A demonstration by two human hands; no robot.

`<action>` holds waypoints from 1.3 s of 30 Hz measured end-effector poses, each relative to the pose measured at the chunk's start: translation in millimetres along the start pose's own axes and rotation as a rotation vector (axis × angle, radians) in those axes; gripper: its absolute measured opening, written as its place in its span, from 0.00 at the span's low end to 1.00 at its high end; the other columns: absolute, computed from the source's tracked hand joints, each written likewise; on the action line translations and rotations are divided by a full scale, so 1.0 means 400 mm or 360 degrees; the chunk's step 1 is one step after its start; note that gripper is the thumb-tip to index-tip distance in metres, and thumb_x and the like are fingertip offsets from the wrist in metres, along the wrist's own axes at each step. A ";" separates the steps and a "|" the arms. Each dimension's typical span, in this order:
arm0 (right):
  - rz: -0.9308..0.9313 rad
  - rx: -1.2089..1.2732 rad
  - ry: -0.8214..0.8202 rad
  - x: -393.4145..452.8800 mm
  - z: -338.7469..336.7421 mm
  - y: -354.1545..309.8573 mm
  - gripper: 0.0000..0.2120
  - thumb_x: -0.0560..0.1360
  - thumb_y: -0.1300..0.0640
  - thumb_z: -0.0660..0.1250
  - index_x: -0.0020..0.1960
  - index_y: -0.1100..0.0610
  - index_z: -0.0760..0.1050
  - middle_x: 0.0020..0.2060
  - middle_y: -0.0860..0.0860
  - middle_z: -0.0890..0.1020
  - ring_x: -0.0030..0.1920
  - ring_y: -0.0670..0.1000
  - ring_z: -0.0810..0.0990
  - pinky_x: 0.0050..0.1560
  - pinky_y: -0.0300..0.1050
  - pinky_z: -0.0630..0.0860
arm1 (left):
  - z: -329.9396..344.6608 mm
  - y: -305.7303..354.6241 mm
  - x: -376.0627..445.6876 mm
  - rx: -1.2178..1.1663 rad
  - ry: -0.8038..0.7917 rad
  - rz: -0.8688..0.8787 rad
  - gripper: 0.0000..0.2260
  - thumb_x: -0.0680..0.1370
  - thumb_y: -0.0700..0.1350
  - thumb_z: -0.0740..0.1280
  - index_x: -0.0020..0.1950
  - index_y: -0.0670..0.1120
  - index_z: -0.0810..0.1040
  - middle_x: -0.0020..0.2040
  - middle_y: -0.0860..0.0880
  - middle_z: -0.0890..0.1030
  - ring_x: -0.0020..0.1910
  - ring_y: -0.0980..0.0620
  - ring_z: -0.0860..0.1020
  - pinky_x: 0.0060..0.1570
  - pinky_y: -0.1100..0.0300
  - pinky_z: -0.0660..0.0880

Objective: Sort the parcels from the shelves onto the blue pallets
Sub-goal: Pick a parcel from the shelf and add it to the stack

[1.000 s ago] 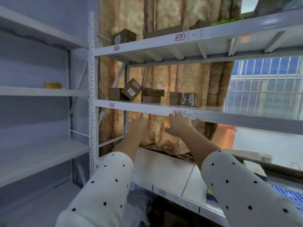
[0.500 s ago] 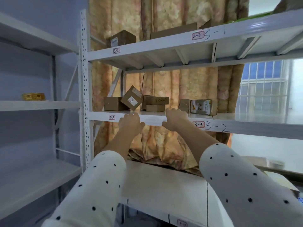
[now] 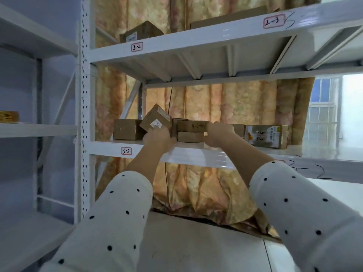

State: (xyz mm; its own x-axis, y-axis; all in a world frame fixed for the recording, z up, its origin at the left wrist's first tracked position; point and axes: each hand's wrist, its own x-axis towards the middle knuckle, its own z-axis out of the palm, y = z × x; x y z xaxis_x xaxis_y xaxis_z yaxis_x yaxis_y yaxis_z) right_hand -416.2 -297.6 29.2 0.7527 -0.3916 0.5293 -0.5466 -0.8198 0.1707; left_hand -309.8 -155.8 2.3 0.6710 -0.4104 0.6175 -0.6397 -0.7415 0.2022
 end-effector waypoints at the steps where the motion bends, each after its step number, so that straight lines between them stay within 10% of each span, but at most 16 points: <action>1: 0.0013 0.0001 -0.0013 0.029 0.007 0.000 0.15 0.80 0.53 0.57 0.63 0.57 0.71 0.53 0.53 0.78 0.51 0.55 0.78 0.41 0.44 0.67 | 0.016 -0.003 0.028 -0.0030 0.0000 0.0015 0.18 0.79 0.52 0.61 0.60 0.39 0.72 0.57 0.41 0.77 0.55 0.41 0.76 0.51 0.51 0.75; 10: 0.0116 0.0130 -0.0020 0.281 0.097 0.011 0.13 0.78 0.55 0.58 0.55 0.60 0.76 0.35 0.50 0.71 0.40 0.52 0.73 0.37 0.42 0.67 | 0.113 0.016 0.299 -0.0157 -0.0050 0.0169 0.19 0.78 0.54 0.62 0.59 0.40 0.72 0.56 0.38 0.76 0.55 0.39 0.75 0.54 0.48 0.76; 21: 0.0434 0.0320 0.0037 0.445 0.178 -0.031 0.09 0.79 0.57 0.56 0.53 0.59 0.72 0.41 0.52 0.74 0.46 0.54 0.75 0.45 0.44 0.68 | 0.220 0.046 0.511 -0.0359 -0.0347 0.0259 0.39 0.76 0.66 0.60 0.77 0.43 0.53 0.74 0.36 0.57 0.73 0.37 0.57 0.69 0.47 0.60; 24: 0.0580 0.0313 0.0015 0.472 0.198 -0.033 0.07 0.79 0.57 0.56 0.45 0.59 0.70 0.38 0.51 0.72 0.42 0.53 0.72 0.42 0.44 0.67 | 0.253 0.056 0.554 -0.0384 -0.0354 0.0312 0.41 0.73 0.69 0.60 0.76 0.43 0.57 0.73 0.36 0.60 0.71 0.37 0.60 0.68 0.47 0.62; 31: 0.0802 0.0419 -0.0063 0.513 0.189 -0.034 0.16 0.79 0.53 0.56 0.63 0.58 0.72 0.56 0.55 0.78 0.58 0.57 0.76 0.58 0.50 0.72 | 0.281 0.054 0.608 -0.0225 -0.0505 0.0369 0.38 0.75 0.69 0.55 0.76 0.44 0.57 0.74 0.37 0.59 0.69 0.37 0.65 0.65 0.49 0.66; 36: 0.0886 0.0609 -0.0131 0.516 0.197 -0.060 0.14 0.79 0.51 0.57 0.42 0.60 0.71 0.39 0.54 0.76 0.46 0.56 0.77 0.52 0.48 0.75 | 0.271 0.040 0.615 -0.0370 -0.0457 0.0416 0.38 0.75 0.66 0.61 0.74 0.41 0.58 0.72 0.38 0.59 0.64 0.39 0.70 0.57 0.52 0.71; 39: 0.0881 0.0775 -0.0138 0.484 0.170 -0.074 0.14 0.81 0.55 0.55 0.57 0.63 0.74 0.45 0.59 0.78 0.48 0.57 0.75 0.56 0.52 0.74 | 0.252 0.035 0.593 -0.0477 -0.0359 0.0451 0.41 0.73 0.65 0.65 0.75 0.40 0.56 0.71 0.38 0.62 0.65 0.39 0.69 0.56 0.52 0.71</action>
State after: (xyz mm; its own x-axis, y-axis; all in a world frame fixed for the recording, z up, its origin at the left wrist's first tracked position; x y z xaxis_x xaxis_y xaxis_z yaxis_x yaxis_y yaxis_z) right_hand -229.4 -377.4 70.0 0.4517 -0.8163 0.3601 -0.6451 -0.5776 -0.5003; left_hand -122.0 -316.9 74.9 0.4977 -0.7044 0.5061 -0.8673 -0.4111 0.2807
